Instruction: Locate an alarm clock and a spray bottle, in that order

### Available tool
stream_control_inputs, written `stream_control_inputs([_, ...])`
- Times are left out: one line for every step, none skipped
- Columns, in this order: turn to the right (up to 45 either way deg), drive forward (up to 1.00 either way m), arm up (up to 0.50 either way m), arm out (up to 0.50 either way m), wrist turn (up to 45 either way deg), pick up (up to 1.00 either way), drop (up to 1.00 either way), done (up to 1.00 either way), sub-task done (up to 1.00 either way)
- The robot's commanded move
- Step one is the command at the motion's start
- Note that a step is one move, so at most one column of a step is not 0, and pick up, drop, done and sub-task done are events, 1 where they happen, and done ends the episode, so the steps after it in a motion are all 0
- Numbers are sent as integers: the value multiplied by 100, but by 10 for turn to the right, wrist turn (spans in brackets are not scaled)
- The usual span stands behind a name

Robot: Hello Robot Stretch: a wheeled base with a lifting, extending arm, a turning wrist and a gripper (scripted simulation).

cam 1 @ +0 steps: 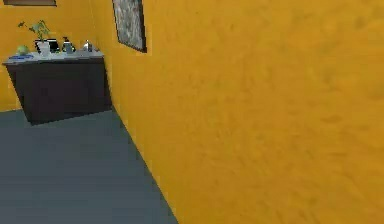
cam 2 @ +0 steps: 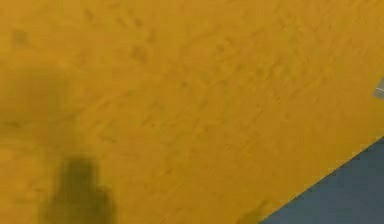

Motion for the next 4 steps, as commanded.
stream_control_inputs([-300,0,0,0,0,0,0,0,0])
stream_control_inputs([0,10,0,0,0,0,0,0,0])
stream_control_inputs([-450,0,0,0,0,0,0,0,0])
stream_control_inputs([-390,0,0,0,0,0,0,0,0])
